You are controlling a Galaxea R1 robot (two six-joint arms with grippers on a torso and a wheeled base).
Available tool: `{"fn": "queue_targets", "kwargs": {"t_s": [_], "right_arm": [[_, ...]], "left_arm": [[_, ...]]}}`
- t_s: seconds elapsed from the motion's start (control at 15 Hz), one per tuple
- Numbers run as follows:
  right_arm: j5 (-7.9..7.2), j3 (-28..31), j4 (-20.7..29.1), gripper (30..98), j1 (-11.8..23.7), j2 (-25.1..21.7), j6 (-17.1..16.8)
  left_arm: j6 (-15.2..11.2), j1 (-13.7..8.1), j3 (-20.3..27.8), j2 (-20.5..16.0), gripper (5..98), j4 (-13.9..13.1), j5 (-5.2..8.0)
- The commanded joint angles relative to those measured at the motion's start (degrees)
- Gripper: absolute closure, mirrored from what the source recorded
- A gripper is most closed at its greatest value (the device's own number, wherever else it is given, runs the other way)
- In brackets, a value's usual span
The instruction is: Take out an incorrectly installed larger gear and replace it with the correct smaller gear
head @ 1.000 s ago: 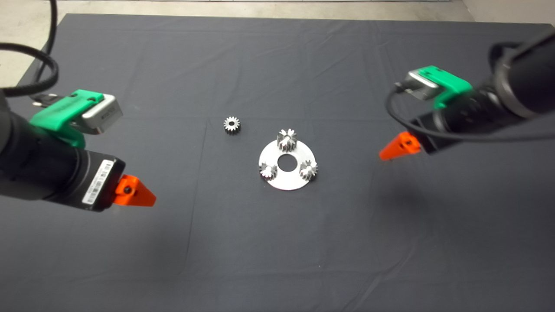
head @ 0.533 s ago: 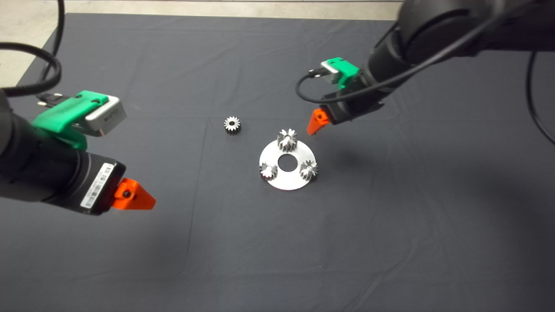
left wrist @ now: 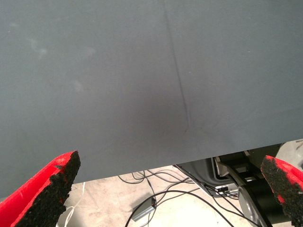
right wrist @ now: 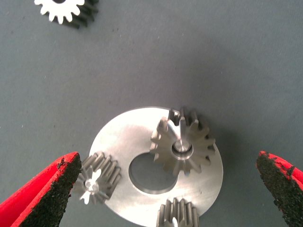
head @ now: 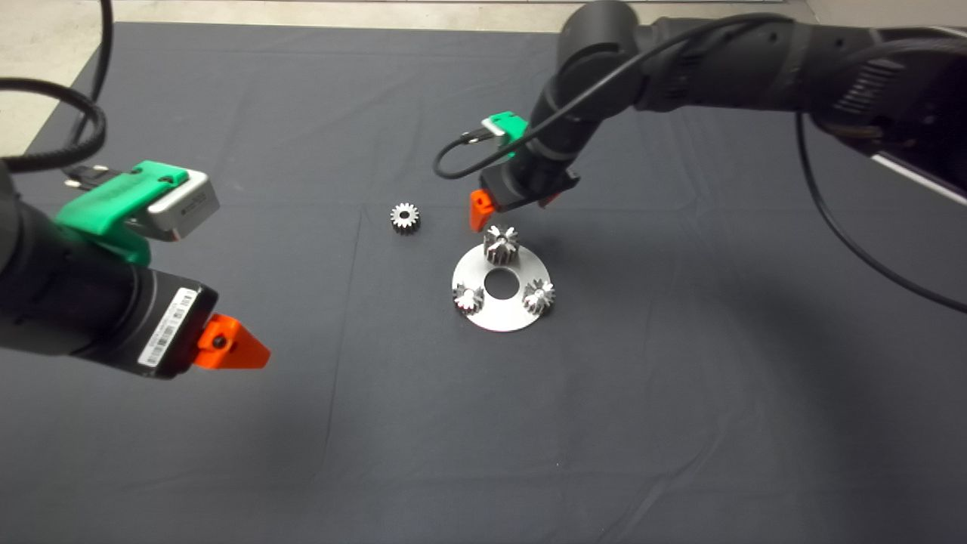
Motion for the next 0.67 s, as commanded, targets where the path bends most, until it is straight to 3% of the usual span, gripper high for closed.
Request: {"fn": "queue_targets", "kwargs": {"t_s": [0.0,0.27,0.6], "right_arm": [[-0.69,-1.6,-1.5,30.8,0.7,1.1,-0.3],[-1.89,-2.6,-1.3,30.8,0.4,1.6,-0.4],[-4.48,-3.1,-0.5,30.8,-0.9,2.0,-0.6]], "left_arm": [[0.3,-0.9,0.6,-0.1,5.4,-0.7,1.01],[0.3,-0.9,0.6,-0.1,5.4,-0.7,1.01],[0.2,-0.9,0.6,-0.1,5.4,-0.7,1.01]]}}
